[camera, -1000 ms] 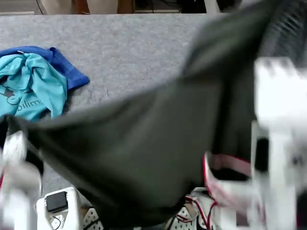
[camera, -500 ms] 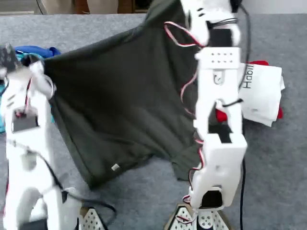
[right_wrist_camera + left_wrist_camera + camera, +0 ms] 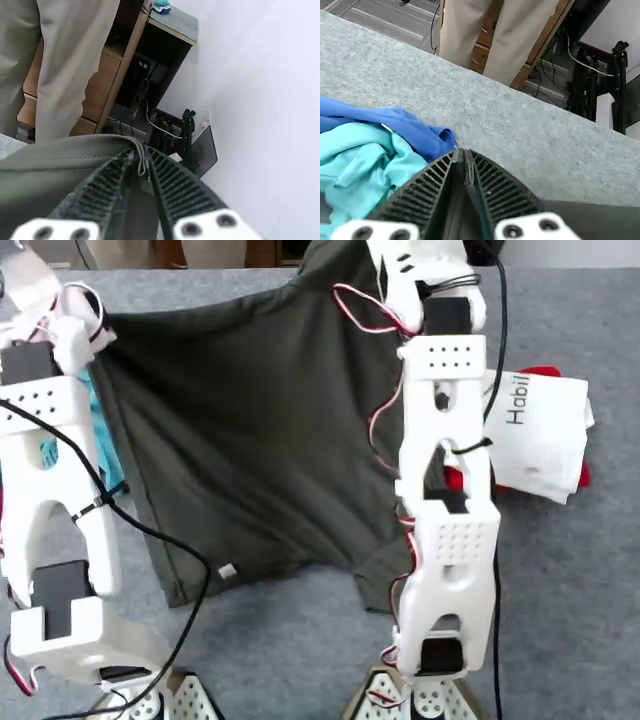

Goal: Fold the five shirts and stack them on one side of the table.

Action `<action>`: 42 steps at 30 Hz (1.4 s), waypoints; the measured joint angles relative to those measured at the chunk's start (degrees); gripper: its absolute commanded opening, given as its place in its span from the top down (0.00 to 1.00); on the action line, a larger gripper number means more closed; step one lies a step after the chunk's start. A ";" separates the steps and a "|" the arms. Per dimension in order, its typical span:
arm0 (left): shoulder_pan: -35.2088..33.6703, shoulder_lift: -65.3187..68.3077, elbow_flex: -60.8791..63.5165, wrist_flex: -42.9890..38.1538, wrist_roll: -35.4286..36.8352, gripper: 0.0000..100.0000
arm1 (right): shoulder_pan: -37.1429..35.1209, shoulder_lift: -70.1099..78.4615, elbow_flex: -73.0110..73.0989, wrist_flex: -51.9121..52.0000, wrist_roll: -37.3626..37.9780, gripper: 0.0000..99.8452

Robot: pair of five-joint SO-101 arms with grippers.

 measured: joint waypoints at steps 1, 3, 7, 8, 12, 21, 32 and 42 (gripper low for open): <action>0.62 0.00 -1.05 2.81 0.00 0.98 | 0.44 0.09 -0.44 1.49 0.00 1.00; 2.11 0.00 -2.64 9.32 -0.18 0.98 | 1.14 0.09 -1.05 5.89 0.00 1.00; 6.95 -0.44 -2.99 23.30 -5.54 0.98 | 2.37 -0.09 -4.13 21.01 0.00 1.00; 8.35 -0.53 -3.08 26.20 -6.68 0.98 | 2.64 -0.26 -5.19 25.85 0.62 1.00; 10.99 -0.88 -2.55 34.02 -8.79 0.98 | 3.43 -1.05 -9.32 44.92 9.85 1.00; 16.53 -4.48 24.26 30.77 -8.88 0.98 | 5.27 -3.08 -5.80 59.16 20.40 1.00; 16.35 -34.11 62.68 12.66 -8.79 0.98 | 6.33 -29.54 36.57 55.21 28.92 1.00; 12.92 -38.86 70.07 15.65 -11.60 0.98 | 14.77 -65.58 87.65 31.82 27.60 1.00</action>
